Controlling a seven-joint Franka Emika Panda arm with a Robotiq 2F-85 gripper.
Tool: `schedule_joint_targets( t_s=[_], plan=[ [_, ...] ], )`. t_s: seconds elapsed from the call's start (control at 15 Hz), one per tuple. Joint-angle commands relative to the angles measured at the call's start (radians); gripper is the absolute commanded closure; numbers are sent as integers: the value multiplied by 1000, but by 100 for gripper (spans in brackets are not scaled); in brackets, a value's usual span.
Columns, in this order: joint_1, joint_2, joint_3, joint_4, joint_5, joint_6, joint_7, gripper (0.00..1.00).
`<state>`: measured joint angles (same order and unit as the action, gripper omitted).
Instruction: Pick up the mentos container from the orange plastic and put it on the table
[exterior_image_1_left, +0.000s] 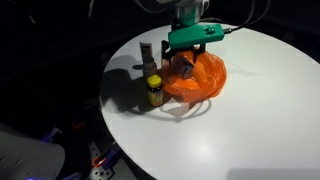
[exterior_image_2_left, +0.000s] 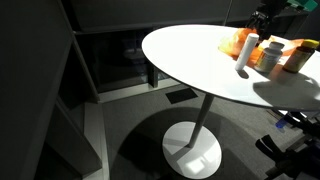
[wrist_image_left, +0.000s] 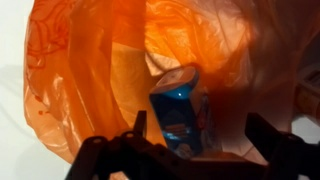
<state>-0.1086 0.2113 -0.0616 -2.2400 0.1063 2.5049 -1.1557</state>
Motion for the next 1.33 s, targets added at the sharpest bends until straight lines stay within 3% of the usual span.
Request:
schedule_joint_targets(
  t_s=[0.0, 0.13, 0.53, 0.93, 1.27],
  plan=[
    [-26, 28, 20, 29, -11, -1, -24, 27],
    [-27, 20, 22, 26, -12, -13, -13, 32],
    [-13, -67, 4, -12, -45, -54, 71, 81],
    [-7, -195, -20, -38, -165, -214, 242, 82],
    [-3, -286, -34, -50, -164, -316, 243, 82]
  ],
)
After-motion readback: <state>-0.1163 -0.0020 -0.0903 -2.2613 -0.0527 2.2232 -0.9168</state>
